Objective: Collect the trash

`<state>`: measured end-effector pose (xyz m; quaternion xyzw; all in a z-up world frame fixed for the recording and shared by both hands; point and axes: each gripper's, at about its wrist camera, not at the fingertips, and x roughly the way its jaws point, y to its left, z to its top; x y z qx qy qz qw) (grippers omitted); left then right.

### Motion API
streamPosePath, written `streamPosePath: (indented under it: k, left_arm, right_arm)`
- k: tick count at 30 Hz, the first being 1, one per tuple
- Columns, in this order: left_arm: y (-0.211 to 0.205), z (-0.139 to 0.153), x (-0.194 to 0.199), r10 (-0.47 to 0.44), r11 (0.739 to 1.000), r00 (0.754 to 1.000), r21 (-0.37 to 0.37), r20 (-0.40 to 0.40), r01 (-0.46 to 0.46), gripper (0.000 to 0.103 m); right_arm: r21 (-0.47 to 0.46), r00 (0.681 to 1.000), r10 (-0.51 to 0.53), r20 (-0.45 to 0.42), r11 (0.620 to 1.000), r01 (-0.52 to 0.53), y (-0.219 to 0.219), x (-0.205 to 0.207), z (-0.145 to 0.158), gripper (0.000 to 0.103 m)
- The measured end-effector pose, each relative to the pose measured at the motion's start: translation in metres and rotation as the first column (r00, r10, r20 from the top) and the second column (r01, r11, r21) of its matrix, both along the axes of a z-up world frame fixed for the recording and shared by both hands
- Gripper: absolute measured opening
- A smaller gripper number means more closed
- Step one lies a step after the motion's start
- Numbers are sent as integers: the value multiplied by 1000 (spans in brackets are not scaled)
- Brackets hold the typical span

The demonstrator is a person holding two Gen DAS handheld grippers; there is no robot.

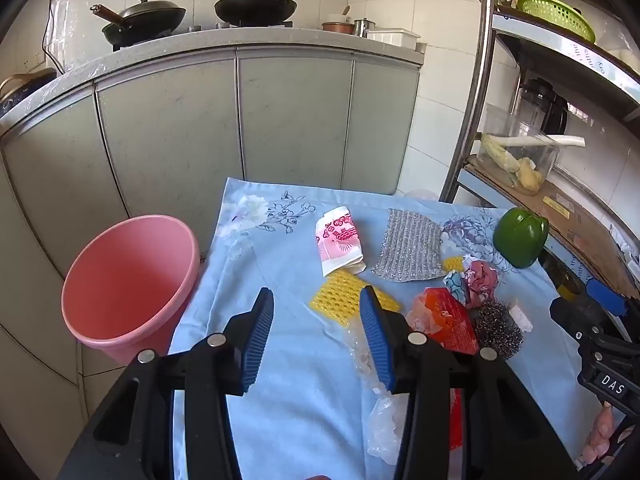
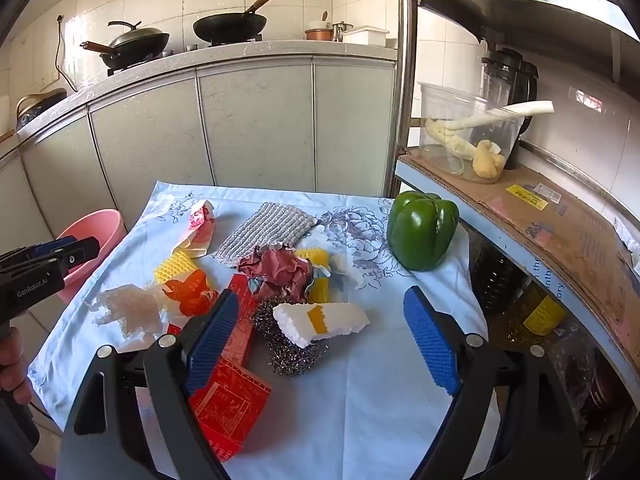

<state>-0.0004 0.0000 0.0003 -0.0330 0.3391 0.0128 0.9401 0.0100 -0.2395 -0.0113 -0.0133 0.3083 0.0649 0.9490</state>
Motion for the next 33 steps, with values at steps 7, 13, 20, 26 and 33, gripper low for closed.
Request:
streamPosePath:
  k: [7,13,20,26,33]
  left_arm:
    - [0,0,0,0,1000,1000,4,2,0,45]
    - [0,0,0,4,1000,1000,6,1,-4,45]
    - [1,3,2,9,1000,1000,4,-2,-9,44]
    - [1,2,2,9,1000,1000,4,0,-9,45]
    - [5,-1,0,11,1000,1000,0,-2,-11,45]
  right_arm:
    - [-5,1000,0,5,1000,0,1,-1,1,85]
    - [-5,1000,2,9,1000,-2,3,-1,-3,85]
    - [-8,1000,5,10,1000,-5,4,-1,4,85]
    - [-10,1000,5,12,1000,-5,5,-1,3,85]
    - [-9,1000,5,13,1000,-5,5,0,3,85]
